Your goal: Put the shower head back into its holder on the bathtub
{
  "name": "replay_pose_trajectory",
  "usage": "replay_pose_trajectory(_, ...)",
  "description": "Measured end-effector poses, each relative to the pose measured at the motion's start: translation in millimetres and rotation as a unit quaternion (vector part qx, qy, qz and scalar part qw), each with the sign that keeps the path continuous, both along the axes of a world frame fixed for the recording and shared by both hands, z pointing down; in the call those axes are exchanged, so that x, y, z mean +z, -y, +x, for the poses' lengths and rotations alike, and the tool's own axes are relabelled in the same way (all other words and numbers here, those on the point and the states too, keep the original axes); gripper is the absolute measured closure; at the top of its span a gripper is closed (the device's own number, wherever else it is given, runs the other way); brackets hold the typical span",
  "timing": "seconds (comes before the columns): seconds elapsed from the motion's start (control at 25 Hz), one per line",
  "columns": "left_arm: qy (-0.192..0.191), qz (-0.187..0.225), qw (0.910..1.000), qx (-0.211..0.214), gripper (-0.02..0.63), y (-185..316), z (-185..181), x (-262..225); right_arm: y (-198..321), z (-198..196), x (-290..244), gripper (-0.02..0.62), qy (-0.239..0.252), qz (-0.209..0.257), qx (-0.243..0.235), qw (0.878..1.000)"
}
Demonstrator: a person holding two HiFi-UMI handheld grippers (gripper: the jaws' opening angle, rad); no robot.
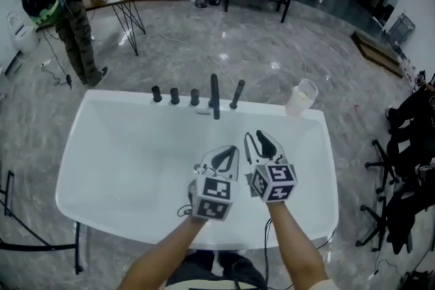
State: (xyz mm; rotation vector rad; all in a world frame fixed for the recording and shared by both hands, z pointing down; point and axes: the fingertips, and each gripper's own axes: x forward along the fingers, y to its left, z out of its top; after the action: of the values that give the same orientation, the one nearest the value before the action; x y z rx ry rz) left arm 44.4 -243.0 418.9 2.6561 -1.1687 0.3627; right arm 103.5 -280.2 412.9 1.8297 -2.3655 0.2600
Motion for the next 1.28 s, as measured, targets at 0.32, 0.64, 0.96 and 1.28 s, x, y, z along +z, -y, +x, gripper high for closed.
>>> replay_pose_trajectory(0.32, -0.022, -0.007, 0.9997, -0.003, 0.601, -60.8, -1.0, -13.8, -90.5, -14.9, -35.9, 0.479, 0.013, 0.024, -0.002, 1.000)
replay_pose_trajectory(0.64, -0.013, 0.006, 0.9998, -0.013, 0.601, -133.6, 3.1, -19.2, -181.7, -17.8, -42.9, 0.515, 0.028, 0.040, -0.012, 0.999)
replay_pose_trajectory(0.96, -0.009, 0.023, 0.9996, -0.015, 0.601, -222.8, 9.7, -32.6, -269.7, -11.1, -58.5, 0.569, 0.052, 0.058, -0.004, 0.997)
replay_pose_trajectory(1.28, -0.005, 0.035, 0.9992, -0.017, 0.601, -282.3, 7.7, -45.2, -335.0, -2.1, -79.8, 0.590, 0.057, 0.074, 0.016, 0.995)
